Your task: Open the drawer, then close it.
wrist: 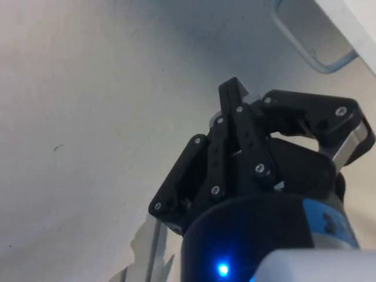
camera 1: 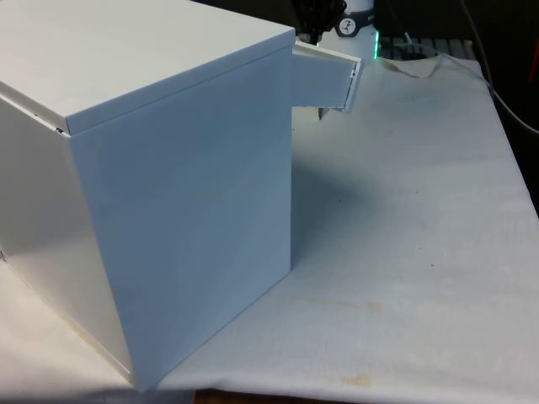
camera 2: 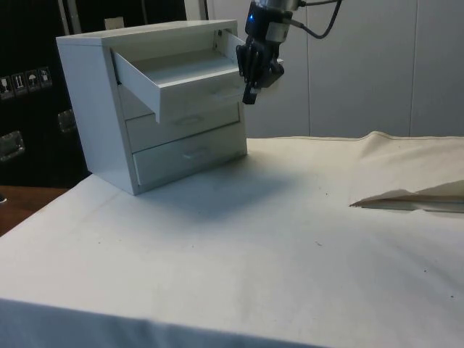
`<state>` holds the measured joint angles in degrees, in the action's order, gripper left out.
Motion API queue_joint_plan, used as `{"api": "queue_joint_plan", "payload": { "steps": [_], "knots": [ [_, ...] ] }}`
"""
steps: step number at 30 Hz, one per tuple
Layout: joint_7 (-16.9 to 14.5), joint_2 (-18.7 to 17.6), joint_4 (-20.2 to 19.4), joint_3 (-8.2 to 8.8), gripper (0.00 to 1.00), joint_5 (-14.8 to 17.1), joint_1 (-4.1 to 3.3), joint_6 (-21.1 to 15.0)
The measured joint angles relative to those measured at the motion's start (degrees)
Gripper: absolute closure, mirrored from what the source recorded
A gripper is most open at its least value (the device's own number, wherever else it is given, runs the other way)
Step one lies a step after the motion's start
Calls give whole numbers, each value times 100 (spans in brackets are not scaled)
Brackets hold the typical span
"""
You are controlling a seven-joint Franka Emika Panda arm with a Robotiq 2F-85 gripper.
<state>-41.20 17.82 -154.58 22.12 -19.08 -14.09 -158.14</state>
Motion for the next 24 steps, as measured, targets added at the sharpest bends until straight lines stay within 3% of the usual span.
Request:
{"api": "queue_joint_plan", "payload": {
  "steps": [15, 24],
  "knots": [
    [218, -40, 40, -23, 100, -682, 23, -29],
    [298, -516, 361, -52, 100, -831, 23, -201]
  ]
}}
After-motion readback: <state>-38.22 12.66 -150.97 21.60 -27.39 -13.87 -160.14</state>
